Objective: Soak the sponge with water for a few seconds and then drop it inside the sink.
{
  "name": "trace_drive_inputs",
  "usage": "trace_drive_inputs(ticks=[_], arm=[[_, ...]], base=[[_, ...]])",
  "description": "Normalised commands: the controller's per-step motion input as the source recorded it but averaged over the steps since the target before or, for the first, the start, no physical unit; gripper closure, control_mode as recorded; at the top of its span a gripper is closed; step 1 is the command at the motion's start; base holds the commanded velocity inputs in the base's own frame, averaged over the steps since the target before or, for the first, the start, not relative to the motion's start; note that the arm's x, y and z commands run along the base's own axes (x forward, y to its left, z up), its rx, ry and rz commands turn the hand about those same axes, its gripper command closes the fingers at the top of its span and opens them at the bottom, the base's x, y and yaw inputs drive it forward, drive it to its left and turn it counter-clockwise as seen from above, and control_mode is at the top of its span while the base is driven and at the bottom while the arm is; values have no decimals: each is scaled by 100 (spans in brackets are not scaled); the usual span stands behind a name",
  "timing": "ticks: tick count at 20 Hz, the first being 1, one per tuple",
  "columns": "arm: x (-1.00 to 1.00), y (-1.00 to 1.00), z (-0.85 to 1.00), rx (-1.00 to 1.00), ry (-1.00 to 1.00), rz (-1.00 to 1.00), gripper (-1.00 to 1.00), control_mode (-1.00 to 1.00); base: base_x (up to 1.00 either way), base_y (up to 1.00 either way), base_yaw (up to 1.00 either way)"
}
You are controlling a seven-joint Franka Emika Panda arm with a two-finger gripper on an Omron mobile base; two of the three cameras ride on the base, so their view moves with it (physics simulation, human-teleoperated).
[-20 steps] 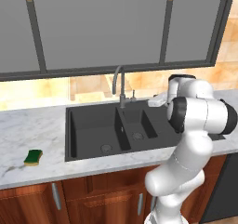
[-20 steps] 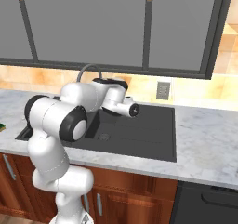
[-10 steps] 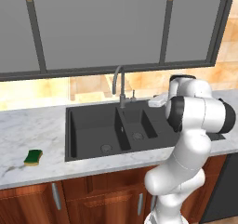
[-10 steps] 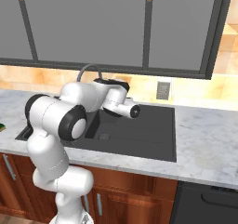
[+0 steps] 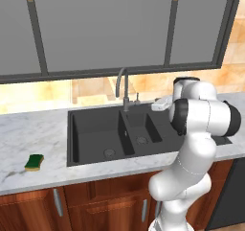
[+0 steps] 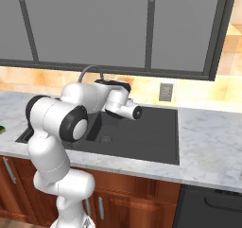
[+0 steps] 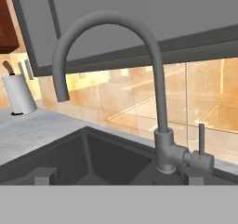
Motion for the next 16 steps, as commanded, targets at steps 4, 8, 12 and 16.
trace_drive_inputs(ticks=[4, 8, 12, 16], arm=[[5, 1, 0, 3, 0, 6, -100, -100], [27, 0, 0, 2, 0, 2, -100, -100], [41, 0, 0, 2, -1, 1, -100, -100], [32, 0, -1, 3, -1, 1, -100, -100]], base=[[0, 0, 0], [0, 0, 0], [0, 0, 0], [0, 0, 0]])
